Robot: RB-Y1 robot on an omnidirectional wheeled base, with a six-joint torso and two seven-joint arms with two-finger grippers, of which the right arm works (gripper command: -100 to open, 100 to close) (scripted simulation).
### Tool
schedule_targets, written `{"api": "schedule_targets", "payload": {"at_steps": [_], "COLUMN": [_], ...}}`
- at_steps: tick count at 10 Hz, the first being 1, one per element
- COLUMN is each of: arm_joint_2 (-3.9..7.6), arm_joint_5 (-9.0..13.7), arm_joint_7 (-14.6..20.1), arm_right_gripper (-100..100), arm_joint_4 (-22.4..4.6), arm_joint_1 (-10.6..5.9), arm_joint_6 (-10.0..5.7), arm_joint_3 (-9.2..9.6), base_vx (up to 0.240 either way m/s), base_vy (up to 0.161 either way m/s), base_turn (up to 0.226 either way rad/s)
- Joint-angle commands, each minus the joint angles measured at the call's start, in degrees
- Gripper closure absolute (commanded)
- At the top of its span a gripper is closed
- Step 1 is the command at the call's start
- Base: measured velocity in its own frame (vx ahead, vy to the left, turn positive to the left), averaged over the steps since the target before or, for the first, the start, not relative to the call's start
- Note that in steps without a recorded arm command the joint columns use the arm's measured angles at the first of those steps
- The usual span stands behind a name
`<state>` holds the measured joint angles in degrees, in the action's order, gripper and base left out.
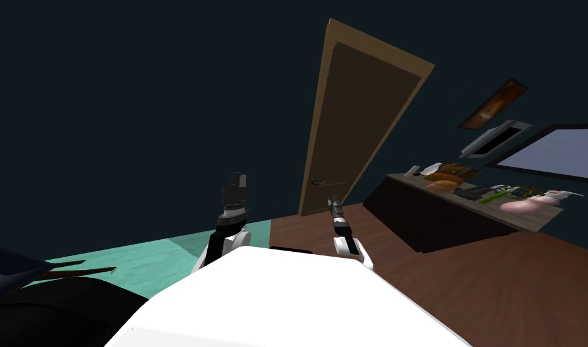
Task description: Pull the door open
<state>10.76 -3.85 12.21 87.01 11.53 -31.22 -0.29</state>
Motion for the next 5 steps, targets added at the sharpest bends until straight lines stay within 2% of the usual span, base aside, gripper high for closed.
{"api": "schedule_targets", "payload": {"at_steps": [1, 2, 4, 5], "arm_joint_2": [1.16, 1.16, 2.19, 2.19], "arm_joint_5": [0.33, 0.33, 0.61, 0.61], "arm_joint_7": [0.46, 0.46, 0.71, 0.71], "arm_right_gripper": [-100, -100, -100, -100], "arm_joint_4": [-2.86, -3.3, -6.93, -7.79], "arm_joint_1": [-0.94, -0.94, -2.45, -2.45], "arm_joint_6": [-0.63, -0.63, -1.63, -1.63], "arm_joint_3": [0.14, 0.14, 0.38, 0.38], "base_vx": [0.09, 0.058, 0.053, 0.048], "base_vy": [-0.052, -0.042, -0.05, -0.043], "base_turn": [0.132, 0.037, 0.127, 0.056]}}
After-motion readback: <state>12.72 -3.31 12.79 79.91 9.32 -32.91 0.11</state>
